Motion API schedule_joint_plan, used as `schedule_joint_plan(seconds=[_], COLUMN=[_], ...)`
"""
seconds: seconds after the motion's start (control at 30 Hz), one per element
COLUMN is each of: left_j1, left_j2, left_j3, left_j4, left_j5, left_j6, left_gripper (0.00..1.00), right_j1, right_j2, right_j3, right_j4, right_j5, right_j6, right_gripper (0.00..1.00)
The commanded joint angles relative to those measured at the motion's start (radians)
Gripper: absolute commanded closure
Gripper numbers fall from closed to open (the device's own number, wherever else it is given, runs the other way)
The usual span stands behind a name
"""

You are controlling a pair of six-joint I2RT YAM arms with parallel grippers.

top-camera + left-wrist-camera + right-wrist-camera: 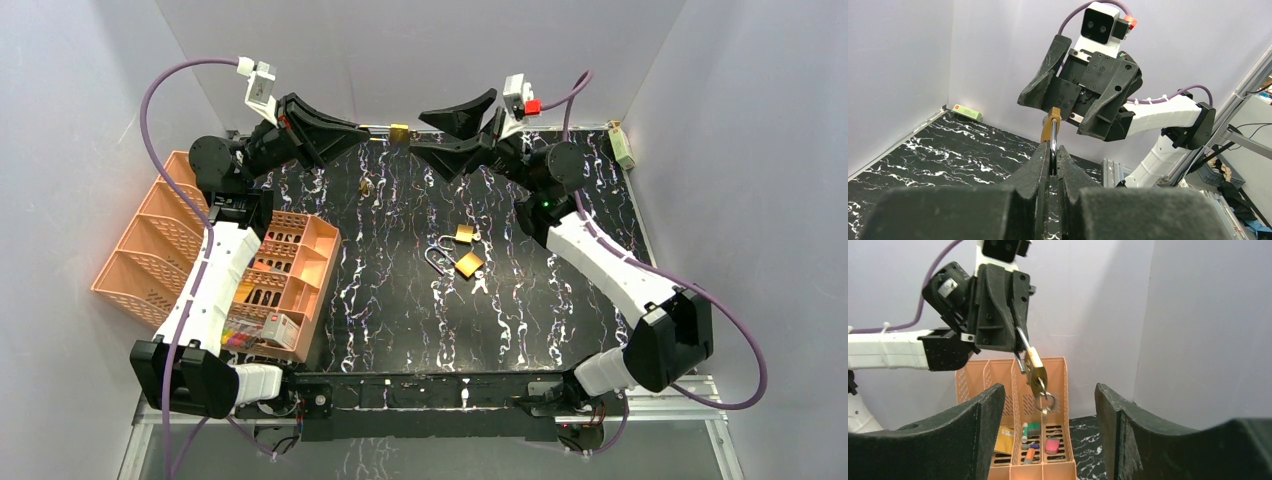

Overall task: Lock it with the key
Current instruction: Lock the lock.

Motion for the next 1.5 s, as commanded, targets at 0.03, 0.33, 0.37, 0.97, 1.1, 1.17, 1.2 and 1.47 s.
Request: schedule_joint_plan(seconds=[0.03,0.33,0.37,0.97,1.1,1.17,1.2,1.47], left_j1=[0.003,0.003,0.004,0.005,0.010,0.014,0.016,0.016], left_j2=[-0.019,-0.010,-0.011,-0.077,-0.111,-0.116,-0.115,-0.039], left_j3=[0.048,0.061,0.064,0.072,0.089,0.092,0.090,0.094], left_j4=[0.067,0.069,0.069,-0.164,-0.306,-0.337,-0.328,-0.056], left_j5=[-0.017,-0.022,-0.021,-0.015,0.004,0.058,0.091,0.184], left_j6=[-0.014,-0.013,-0.010,0.196,0.291,0.320,0.317,0.079], left_gripper=[1.00,1.00,1.00,0.51,0.16,0.17,0.19,0.44], right_j1=[0.022,0.055,0.057,0.008,-0.056,-0.076,-0.082,-0.084], right_j2=[0.015,0.080,0.085,0.115,0.129,0.131,0.127,0.156], right_j3=[0.116,0.198,0.205,0.387,0.431,0.440,0.440,0.471], right_j4=[0.053,0.004,0.003,-0.330,-0.332,-0.338,-0.341,-0.333], right_j5=[-0.067,-0.124,-0.126,-0.254,-0.390,-0.423,-0.431,-0.503], right_j6=[-0.004,-0.010,-0.010,0.035,0.156,0.186,0.189,0.260], right_gripper=[0.31,0.44,0.44,1.00,1.00,1.00,1.00,1.00])
